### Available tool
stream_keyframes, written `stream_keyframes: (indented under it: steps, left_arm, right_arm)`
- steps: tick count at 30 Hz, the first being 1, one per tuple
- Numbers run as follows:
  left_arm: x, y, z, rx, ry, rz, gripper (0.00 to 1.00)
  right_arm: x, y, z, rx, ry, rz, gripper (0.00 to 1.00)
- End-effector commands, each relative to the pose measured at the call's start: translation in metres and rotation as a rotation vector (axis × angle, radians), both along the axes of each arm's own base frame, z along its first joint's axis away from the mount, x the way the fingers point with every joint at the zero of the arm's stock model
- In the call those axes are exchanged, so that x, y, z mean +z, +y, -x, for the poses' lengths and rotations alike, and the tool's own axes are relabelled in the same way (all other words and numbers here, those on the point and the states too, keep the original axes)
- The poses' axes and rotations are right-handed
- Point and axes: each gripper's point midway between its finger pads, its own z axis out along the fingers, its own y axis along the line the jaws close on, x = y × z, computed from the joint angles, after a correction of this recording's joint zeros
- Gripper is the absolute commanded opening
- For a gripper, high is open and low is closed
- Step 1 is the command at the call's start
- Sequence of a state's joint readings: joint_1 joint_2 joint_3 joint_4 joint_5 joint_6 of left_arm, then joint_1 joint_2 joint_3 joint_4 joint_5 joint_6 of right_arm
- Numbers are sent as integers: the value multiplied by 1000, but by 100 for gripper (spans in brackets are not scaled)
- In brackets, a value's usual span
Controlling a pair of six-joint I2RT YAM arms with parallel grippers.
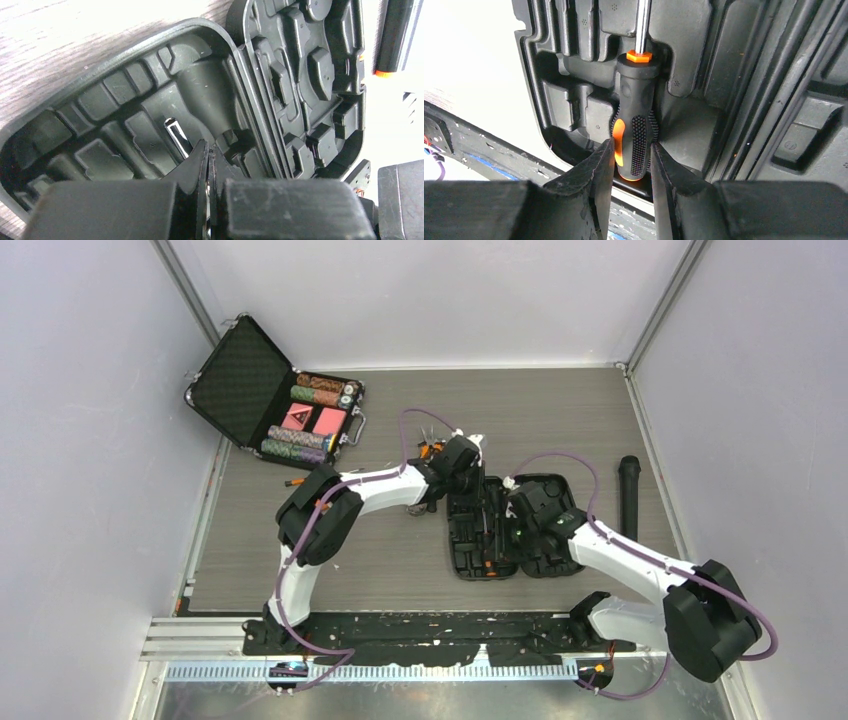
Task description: Pack the tool kit
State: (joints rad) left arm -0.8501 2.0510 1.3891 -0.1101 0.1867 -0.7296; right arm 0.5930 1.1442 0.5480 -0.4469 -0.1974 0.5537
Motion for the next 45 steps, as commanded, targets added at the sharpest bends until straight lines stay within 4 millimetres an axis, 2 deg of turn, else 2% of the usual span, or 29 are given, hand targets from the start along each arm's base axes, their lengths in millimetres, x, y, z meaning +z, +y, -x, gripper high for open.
stream_keyframes:
  steps: [1, 8, 11, 13, 15, 20, 22, 24, 26, 31, 33, 45]
  left_arm:
    - [-17, 9, 6, 8, 43, -67, 0]
    - [-38, 22, 13, 61, 102, -72, 0]
    - [-36, 24, 8, 106, 137, 8, 0]
    - [-24, 24, 2, 114, 99, 34, 2]
    - [4, 21, -9, 109, 23, 62, 13]
    - [70, 17, -25, 117, -135, 130, 31]
    - [87, 18, -28, 127, -181, 141, 34]
    - [94, 20, -31, 139, -200, 145, 35]
    - [89, 21, -33, 150, -191, 120, 35]
    - [53, 25, -28, 164, -121, 1, 34]
    - [44, 27, -30, 174, -131, -49, 33]
    - [19, 17, -28, 161, -121, -138, 21]
  right_arm:
    - [-18, -10, 12, 1, 71, 62, 18]
    - [-39, -28, 21, -8, 142, 179, 13]
    - [-46, -36, 24, -7, 160, 226, 13]
    - [-50, -40, 25, -8, 168, 249, 13]
    - [-51, -39, 24, -6, 170, 247, 13]
    - [-49, -38, 22, -8, 163, 248, 13]
    - [-49, -38, 22, -8, 161, 247, 13]
    - [-49, -38, 22, -7, 163, 247, 13]
    - [-48, -37, 21, -7, 160, 245, 13]
    - [-47, -37, 20, -8, 156, 242, 13]
    - [-47, -37, 21, -9, 158, 241, 12]
    - [-48, -37, 21, -12, 163, 241, 12]
